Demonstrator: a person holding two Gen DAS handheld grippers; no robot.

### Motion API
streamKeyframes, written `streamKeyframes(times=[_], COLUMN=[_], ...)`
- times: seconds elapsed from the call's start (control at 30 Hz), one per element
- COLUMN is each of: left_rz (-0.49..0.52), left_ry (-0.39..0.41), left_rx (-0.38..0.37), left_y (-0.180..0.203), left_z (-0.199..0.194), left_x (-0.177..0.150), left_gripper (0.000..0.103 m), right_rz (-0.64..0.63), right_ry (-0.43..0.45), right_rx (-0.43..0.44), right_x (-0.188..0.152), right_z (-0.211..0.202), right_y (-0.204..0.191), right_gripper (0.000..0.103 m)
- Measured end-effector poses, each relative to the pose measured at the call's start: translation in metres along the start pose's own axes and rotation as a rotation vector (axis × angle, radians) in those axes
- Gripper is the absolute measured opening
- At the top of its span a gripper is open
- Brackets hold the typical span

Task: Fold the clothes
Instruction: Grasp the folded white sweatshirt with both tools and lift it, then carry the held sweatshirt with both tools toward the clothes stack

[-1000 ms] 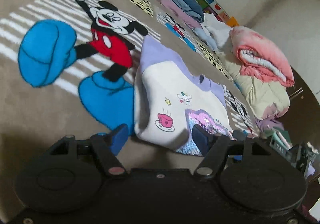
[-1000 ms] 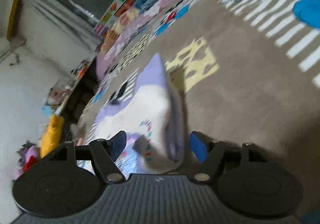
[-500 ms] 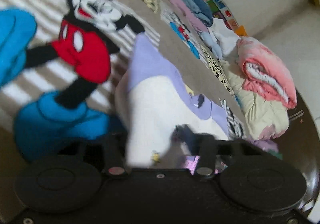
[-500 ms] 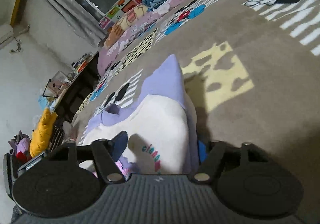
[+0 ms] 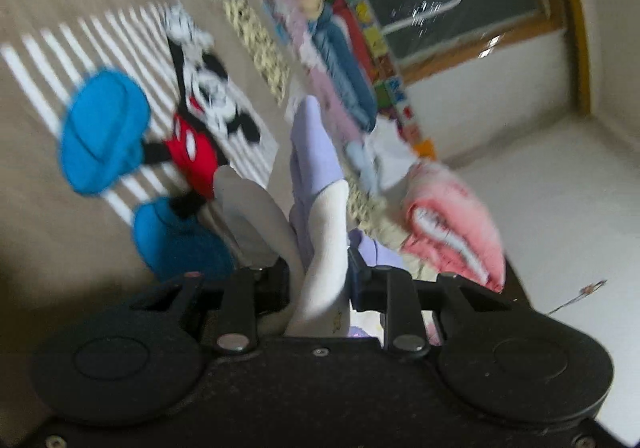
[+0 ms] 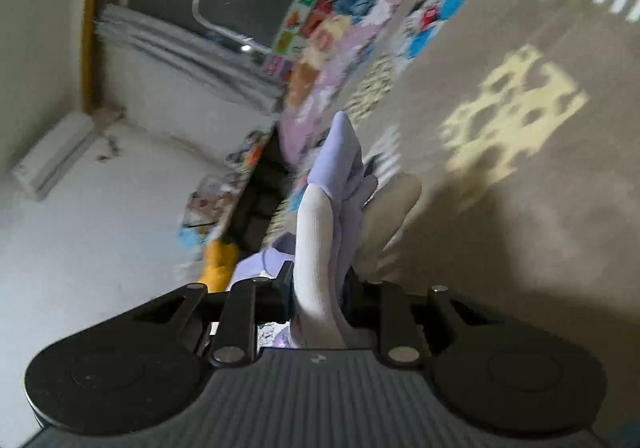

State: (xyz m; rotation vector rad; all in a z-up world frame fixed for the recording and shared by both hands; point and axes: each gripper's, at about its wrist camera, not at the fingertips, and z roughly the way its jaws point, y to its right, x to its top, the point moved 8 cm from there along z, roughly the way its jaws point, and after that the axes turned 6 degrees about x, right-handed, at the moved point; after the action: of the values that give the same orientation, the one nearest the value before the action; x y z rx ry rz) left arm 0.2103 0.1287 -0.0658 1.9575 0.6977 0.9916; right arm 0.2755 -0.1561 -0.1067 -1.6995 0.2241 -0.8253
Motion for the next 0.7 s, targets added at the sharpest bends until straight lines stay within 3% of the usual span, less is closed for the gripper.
streamKeyframes(times=[0.3,0.57,0.7], left_rz=[-0.051,-0.112,-0.167], left_ry=[0.178,0.342,0.398], left_rx=[0.016,0.025,0.043], left_y=[-0.012,-0.047,-0.071], left_z=[-0.14,-0.255,-0.292], left_x=[0.061,0.123,0.159], left_gripper=[0.024,0.024,0.024], right_rz=[-0.006,-0.006,-0.017], right_ry=[-0.135,-0.285,-0.365], right_rx=[0.183,0.282,0.312], right_x=[-0.055,-0.126,-0.161], right_z=[0.065,0.147,0.192], right_y=[-0.1,-0.182,-0.218], right_gripper=[0.024,0.024,0.025])
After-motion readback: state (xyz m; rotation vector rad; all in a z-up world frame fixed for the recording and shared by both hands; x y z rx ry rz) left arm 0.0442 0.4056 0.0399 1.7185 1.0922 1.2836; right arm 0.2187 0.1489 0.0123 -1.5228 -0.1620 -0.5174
